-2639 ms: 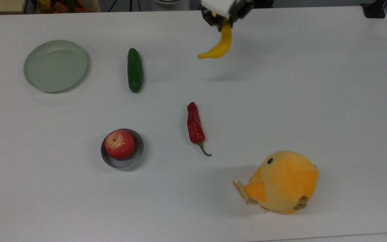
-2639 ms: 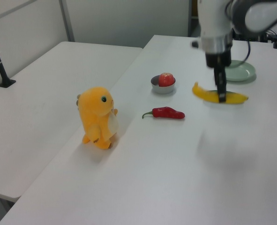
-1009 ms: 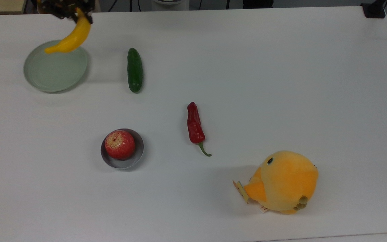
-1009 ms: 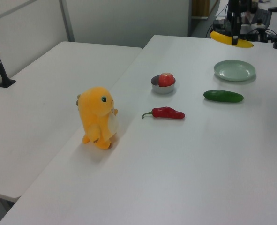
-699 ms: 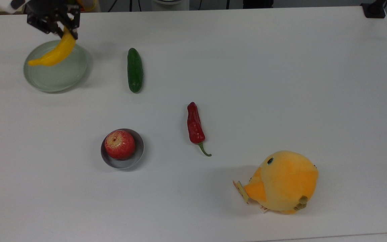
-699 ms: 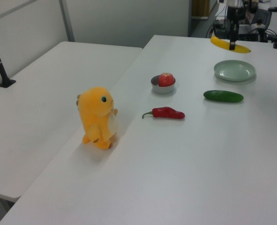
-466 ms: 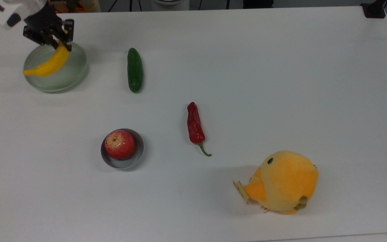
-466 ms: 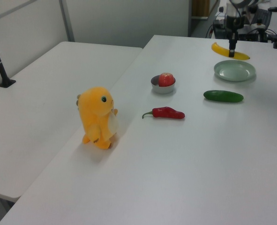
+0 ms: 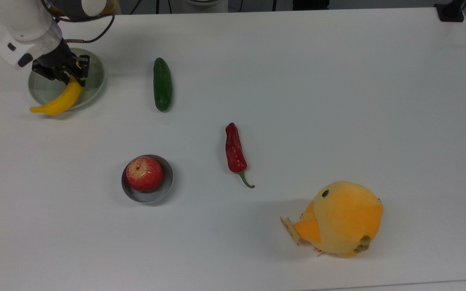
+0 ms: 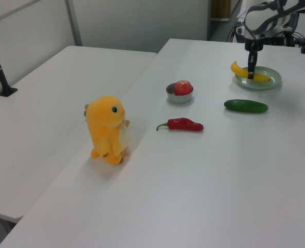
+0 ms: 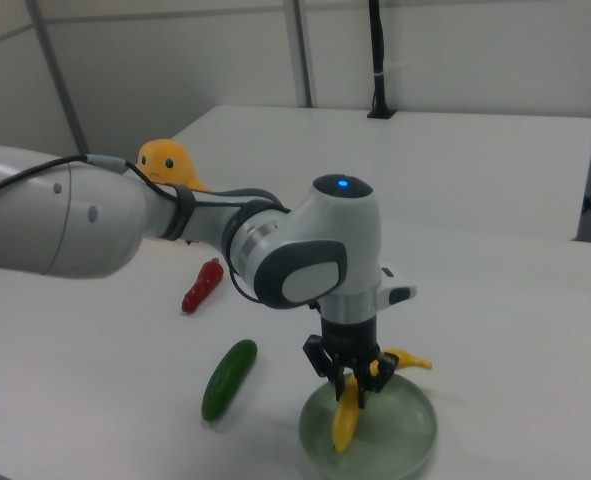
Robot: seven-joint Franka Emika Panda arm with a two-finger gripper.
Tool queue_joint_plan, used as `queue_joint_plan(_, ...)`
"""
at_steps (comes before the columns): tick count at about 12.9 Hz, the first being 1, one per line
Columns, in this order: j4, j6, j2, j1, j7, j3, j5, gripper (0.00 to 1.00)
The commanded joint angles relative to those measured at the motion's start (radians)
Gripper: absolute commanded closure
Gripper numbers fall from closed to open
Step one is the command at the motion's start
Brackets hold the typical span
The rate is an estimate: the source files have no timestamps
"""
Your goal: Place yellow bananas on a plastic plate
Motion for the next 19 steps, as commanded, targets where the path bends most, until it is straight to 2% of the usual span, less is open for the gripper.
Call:
queue_joint_plan(1, -0.029, 0.059, 0.011, 0.01, -0.011, -0.009, -0.013, 0.61)
queue_joint_plan(3, -0.032, 0.057, 0.011, 0.01, -0.009, -0.009, -0.013, 0.48)
queue_joint_plan(4, -0.032, 0.056, 0.011, 0.01, -0.011, -0.009, -0.013, 0.35)
queue_joint_plan(6, -0.032, 0.054, 0.011, 0.005, -0.005, -0.009, -0.013, 0.0)
queue_joint_plan(11, -0.027, 0.03, -0.021, 0.007, 0.004, -0.011, -0.013, 0.0)
queue_joint_plan(13, 0.026, -0.118, -0.107, 0.015, 0.015, -0.009, -0.01, 0.0)
queue_joint_plan(15, 0.127, -0.27, -0.181, 0.042, 0.145, -0.003, -0.008, 0.0)
queue_joint_plan(19, 0.307, -0.54, -0.256, 0.155, 0.435, 0.011, -0.01, 0.0)
